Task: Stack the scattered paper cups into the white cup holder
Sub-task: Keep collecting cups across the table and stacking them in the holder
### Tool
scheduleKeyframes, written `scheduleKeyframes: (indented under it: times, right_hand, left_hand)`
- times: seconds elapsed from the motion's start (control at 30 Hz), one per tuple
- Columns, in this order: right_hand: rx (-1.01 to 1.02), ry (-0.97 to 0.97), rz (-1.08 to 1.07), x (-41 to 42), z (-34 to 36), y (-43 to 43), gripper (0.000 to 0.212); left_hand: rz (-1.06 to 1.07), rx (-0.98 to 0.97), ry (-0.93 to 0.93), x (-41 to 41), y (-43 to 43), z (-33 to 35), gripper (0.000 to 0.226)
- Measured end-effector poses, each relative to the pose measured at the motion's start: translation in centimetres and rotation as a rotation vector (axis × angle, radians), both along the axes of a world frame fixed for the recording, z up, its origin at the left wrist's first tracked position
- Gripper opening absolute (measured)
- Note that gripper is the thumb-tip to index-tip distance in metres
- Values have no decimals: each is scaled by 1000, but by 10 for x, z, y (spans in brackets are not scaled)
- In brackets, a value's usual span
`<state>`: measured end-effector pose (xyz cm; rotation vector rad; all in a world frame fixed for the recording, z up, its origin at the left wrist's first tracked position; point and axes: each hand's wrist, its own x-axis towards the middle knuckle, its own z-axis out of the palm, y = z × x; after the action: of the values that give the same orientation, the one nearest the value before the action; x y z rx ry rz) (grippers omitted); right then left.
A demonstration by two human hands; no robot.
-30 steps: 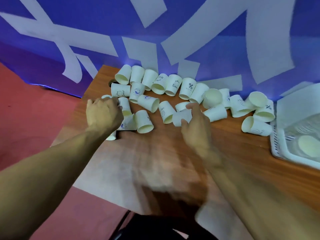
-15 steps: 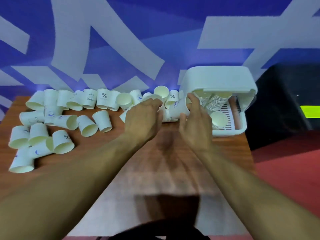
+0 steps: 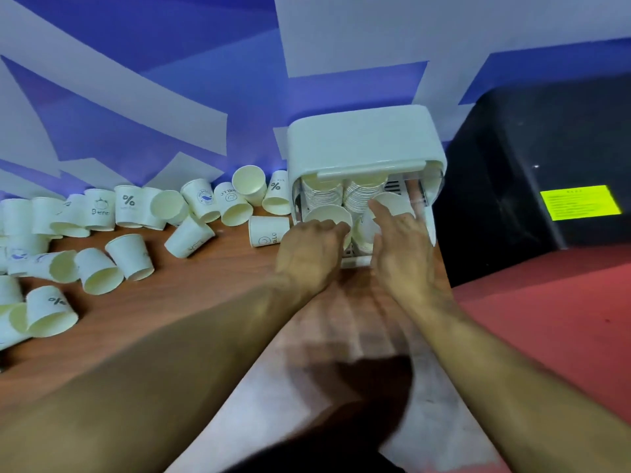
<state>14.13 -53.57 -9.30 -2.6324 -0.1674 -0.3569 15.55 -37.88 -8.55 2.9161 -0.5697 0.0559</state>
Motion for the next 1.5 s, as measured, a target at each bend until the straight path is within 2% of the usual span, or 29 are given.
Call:
scheduleKeyframes:
  times: [0.13, 0.27, 0.47, 0.57, 0.63, 0.7, 0.8, 0.93, 1.07, 1.17, 1.27, 1.4, 1.5]
  right_hand:
    - [-124, 87, 92, 11, -36, -6, 65]
    - [-99, 181, 158, 12, -57, -6, 48]
    - [-106, 230, 179, 16, -63, -6, 53]
    - [-90, 246, 174, 18, -59, -2, 54]
    - [-54, 200, 141, 18, -56, 3, 45]
    - [-12, 97, 96, 16, -49, 10, 37]
    - [17, -7, 121, 15, -32, 32, 35]
    - [28, -8, 229, 19, -17, 78, 36]
    - [-68, 68, 373, 33, -23, 122, 41]
    - [-196, 148, 455, 47, -30, 151, 49]
    - [-301, 238, 496, 63, -41, 177, 55]
    - [-423, 360, 491, 78, -58, 198, 53]
    - [-495, 406, 498, 85, -68, 201, 51]
  left_hand:
    - [-23, -28, 82, 6, -1, -23, 13]
    - [-60, -40, 184, 11, -2, -38, 13]
    - [-52, -69, 255, 17, -5, -50, 14]
    - [-44, -159, 281, 18, -4, -52, 18]
    - [-28, -260, 240, 16, 4, -54, 23]
    - [28, -363, 150, 12, 16, -55, 26]
    - [222, -478, 52, 8, 43, -56, 26]
    - [506, -574, 80, 7, 88, -60, 26]
    - [684, -404, 179, 8, 138, -57, 31]
    - [652, -131, 198, 12, 177, -54, 38]
    - [616, 54, 239, 22, 211, -60, 44]
    - [611, 92, 410, 37, 231, -65, 53]
    - [588, 67, 418, 40, 228, -66, 54]
